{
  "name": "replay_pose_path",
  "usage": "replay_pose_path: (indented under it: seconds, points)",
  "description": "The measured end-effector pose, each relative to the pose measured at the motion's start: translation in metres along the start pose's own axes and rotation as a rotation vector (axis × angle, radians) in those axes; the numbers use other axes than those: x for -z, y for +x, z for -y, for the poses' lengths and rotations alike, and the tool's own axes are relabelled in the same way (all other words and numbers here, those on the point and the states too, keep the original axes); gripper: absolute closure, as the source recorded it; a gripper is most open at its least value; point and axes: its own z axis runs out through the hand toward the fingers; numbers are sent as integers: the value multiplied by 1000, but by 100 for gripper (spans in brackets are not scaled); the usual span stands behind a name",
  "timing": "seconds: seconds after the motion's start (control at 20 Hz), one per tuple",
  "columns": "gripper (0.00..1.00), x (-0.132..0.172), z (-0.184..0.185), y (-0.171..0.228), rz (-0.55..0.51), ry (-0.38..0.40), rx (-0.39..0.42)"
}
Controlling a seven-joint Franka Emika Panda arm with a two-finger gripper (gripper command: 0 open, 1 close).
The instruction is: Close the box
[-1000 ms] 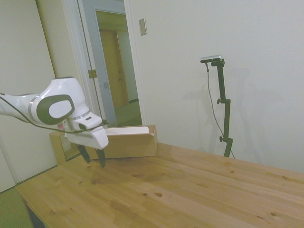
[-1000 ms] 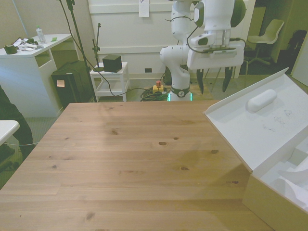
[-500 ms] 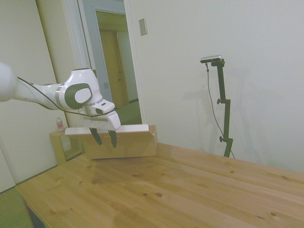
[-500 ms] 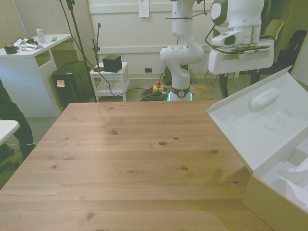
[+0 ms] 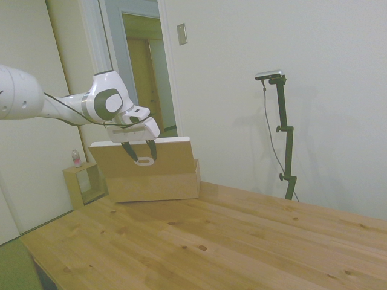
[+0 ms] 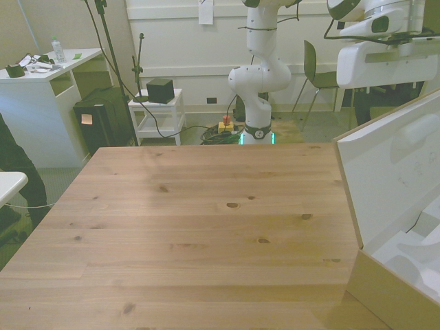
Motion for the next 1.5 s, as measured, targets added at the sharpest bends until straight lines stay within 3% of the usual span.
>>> replay_pose_path:
  seconds: [0.35, 0.6, 0.85, 1.15, 1.5]
  points:
    - [0, 34, 47, 35, -63, 32, 59]
    - [0, 22, 65, 63, -75, 21, 53]
    - [0, 19, 58, 74, -79, 11, 35]
    - [0, -8, 14, 39, 48, -75, -41]
    - [0, -16, -80, 6, 143, -134, -216]
